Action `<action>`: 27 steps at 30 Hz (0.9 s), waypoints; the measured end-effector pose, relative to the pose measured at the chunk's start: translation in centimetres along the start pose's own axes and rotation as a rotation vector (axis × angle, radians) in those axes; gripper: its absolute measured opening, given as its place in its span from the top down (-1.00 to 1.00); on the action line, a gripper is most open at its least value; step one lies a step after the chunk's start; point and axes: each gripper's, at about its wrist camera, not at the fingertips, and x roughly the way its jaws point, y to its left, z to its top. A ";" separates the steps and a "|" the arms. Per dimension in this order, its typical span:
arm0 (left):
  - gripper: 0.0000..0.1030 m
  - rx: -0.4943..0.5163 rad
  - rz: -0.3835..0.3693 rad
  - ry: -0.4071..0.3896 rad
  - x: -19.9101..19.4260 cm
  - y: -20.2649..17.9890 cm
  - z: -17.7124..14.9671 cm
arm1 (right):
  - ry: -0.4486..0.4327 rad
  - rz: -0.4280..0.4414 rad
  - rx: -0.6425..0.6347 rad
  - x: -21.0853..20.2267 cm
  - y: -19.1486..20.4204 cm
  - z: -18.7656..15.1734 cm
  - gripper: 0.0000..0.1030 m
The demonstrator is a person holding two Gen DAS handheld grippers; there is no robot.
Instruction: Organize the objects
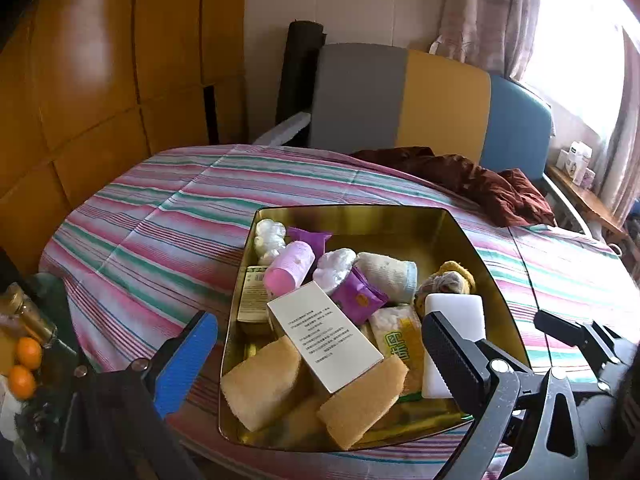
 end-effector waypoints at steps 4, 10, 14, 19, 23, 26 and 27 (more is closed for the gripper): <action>-0.99 -0.004 -0.039 -0.021 -1.0 -0.4 -0.1 | -0.020 -0.041 0.012 -1.0 0.0 -0.3 -0.69; -0.98 -0.016 -0.037 -0.082 -2.3 -0.3 -0.2 | -0.010 -0.049 0.035 -1.2 -0.4 -0.9 -0.69; -0.96 -0.016 -0.021 -0.084 -2.3 -0.1 -0.3 | -0.008 -0.054 0.028 -1.3 -0.2 -1.1 -0.69; -0.97 -0.014 -0.012 -0.081 -2.1 0.1 -0.6 | -0.002 -0.061 0.020 -1.3 -0.1 -1.3 -0.69; -0.94 -0.006 -0.003 -0.087 -2.1 0.0 -0.8 | -0.002 -0.065 0.021 -1.2 -0.1 -1.3 -0.69; -0.93 0.003 -0.004 -0.085 -2.0 -0.2 -0.7 | -0.010 -0.069 0.020 -1.3 -0.1 -1.2 -0.69; -0.94 0.003 -0.005 -0.084 -2.0 -0.2 -0.7 | -0.014 -0.070 0.020 -1.4 -0.1 -1.2 -0.69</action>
